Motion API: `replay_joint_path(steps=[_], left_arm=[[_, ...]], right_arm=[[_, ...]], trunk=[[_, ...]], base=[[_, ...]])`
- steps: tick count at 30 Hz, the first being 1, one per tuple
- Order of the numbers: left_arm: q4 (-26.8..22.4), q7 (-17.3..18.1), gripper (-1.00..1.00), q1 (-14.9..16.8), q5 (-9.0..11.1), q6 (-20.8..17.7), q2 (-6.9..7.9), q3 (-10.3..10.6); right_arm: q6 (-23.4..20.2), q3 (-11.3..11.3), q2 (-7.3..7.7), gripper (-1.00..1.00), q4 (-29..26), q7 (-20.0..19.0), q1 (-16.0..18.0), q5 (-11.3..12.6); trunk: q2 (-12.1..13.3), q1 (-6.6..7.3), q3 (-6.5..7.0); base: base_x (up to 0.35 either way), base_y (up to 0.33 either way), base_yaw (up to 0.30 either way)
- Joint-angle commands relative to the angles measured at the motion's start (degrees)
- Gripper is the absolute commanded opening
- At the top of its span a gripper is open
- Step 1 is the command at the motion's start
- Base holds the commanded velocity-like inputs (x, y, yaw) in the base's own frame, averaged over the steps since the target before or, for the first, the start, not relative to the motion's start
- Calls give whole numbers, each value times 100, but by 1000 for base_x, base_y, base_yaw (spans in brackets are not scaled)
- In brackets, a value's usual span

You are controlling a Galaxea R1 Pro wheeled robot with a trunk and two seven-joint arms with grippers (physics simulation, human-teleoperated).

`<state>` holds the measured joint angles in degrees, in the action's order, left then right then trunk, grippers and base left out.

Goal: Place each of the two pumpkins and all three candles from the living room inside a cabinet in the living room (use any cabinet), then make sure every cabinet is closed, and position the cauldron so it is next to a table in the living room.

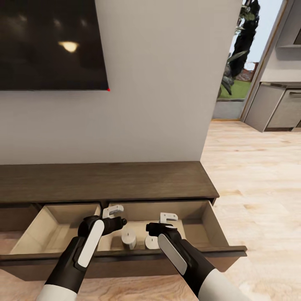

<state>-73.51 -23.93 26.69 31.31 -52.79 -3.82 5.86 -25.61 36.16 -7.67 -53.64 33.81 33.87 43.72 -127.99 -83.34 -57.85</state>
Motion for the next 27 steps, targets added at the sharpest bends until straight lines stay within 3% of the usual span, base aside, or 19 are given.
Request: replay_joint_path(steps=[1, 7, 27], left_arm=[[-5, -59, 100, 3, 60, -12, 1, 3], [-5, -59, 100, 3, 60, -12, 4, 3], [-5, -59, 100, 3, 69, -35, 55, -14]], right_arm=[[-16, 14, 2, 100, -7, 47, 5, 40], [-6, 14, 2, 100, -11, 46, 5, 40], [-44, 7, 56, 100, -717, 80, 5, 31]], trunk=[[39, 23, 13], [280, 155, 121], [1082, 594, 480]], base=[[-1, 0, 0], [-89, 8, 0], [-318, 77, 0]])
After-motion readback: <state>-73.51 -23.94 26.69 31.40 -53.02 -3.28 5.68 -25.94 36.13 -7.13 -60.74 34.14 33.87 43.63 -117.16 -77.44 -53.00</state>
